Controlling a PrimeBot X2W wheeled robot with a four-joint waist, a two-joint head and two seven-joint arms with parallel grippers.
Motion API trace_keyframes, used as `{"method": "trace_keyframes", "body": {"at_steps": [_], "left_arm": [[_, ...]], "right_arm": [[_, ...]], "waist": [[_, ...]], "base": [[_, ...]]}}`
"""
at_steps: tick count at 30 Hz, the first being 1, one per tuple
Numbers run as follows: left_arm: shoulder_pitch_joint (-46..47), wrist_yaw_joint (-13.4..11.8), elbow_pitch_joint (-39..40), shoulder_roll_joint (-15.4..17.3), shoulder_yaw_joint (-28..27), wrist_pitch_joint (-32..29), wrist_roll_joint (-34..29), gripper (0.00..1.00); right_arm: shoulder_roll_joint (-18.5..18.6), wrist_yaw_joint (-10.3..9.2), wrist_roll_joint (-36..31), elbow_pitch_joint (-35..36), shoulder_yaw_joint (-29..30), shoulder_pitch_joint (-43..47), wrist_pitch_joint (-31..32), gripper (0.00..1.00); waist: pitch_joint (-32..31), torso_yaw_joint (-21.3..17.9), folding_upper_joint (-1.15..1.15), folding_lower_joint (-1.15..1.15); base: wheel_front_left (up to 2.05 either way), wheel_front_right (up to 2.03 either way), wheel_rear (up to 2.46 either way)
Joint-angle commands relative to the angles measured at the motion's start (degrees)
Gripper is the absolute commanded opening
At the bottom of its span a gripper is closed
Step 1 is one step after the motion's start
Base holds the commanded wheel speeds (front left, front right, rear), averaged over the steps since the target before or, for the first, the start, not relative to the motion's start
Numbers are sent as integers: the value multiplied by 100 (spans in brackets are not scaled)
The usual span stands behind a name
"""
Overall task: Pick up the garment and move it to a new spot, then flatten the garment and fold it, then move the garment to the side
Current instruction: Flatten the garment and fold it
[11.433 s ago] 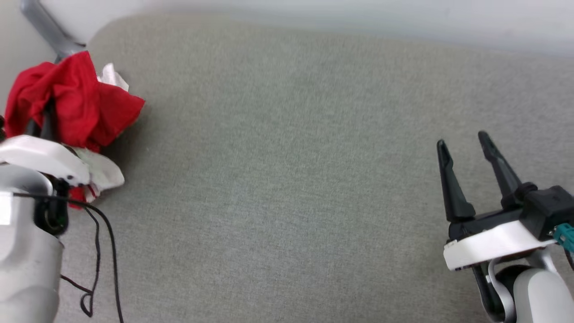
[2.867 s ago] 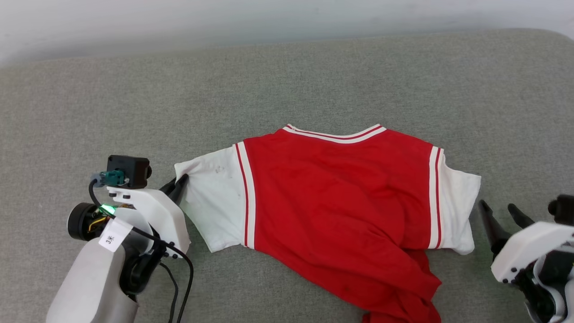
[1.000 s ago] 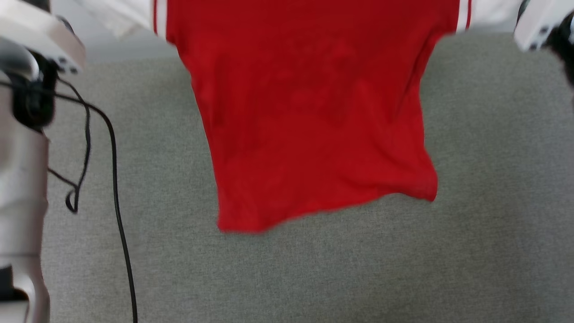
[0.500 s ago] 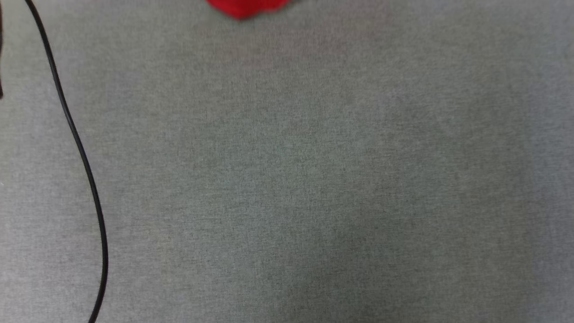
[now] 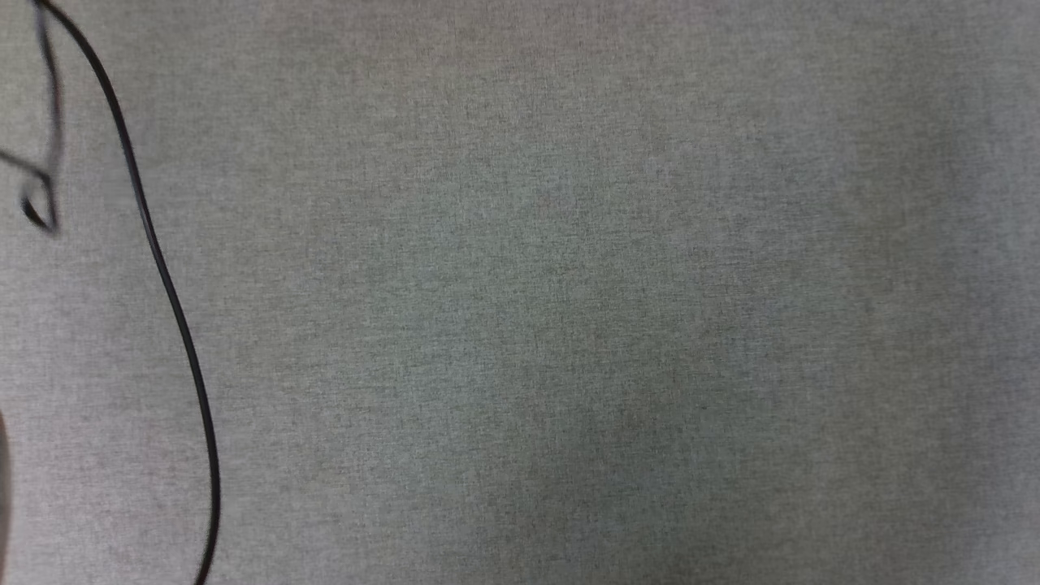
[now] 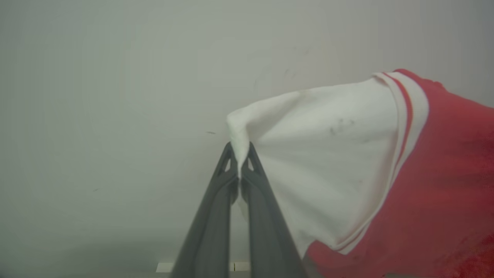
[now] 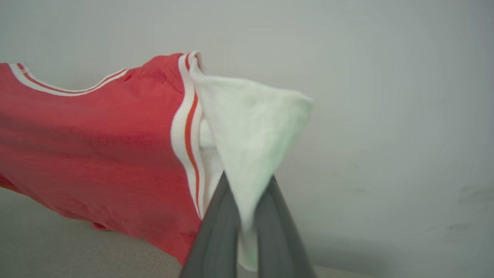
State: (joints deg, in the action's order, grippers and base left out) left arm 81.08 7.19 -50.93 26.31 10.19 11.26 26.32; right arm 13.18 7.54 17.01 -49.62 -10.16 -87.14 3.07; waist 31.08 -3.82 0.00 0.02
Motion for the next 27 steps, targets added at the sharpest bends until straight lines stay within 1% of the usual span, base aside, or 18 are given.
{"method": "trace_keyframes", "body": {"at_steps": [1,6,10,14,15,20,23,27], "left_arm": [[-142,13,-38,9,0,18,60,0],[-971,30,-164,-29,151,28,500,0],[-1885,31,15,-32,300,76,1047,0],[-2925,27,324,-68,442,175,1457,0],[-3186,27,414,-63,453,207,1566,0],[-4390,28,907,-120,539,329,1849,0],[-5030,22,1127,-111,493,370,1866,0],[-5840,-85,1459,-151,345,396,1885,0]], "right_arm": [[5,-10,79,-23,-43,155,-80,0],[6,-10,499,-139,-458,1054,-335,0],[91,-10,808,-18,-802,1946,-594,0],[204,-10,1144,132,-1012,2984,-805,0],[247,-10,1142,190,-1096,3207,-845,0],[446,-10,1442,462,-1091,4346,-1081,0],[520,-10,1526,605,-1005,4936,-1169,0],[598,-11,1622,790,-877,5702,-1135,0]], "waist": [[-22,-4,0,-2],[-213,-5,0,-2],[-416,46,0,-2],[-669,126,0,-2],[-726,131,0,-2],[-1130,261,0,-2],[-1423,301,0,-2],[-1832,310,0,-2]], "base": [[0,0,0],[0,0,0],[0,0,0],[0,0,0],[0,0,0],[0,0,0],[0,0,0],[0,0,0]]}}
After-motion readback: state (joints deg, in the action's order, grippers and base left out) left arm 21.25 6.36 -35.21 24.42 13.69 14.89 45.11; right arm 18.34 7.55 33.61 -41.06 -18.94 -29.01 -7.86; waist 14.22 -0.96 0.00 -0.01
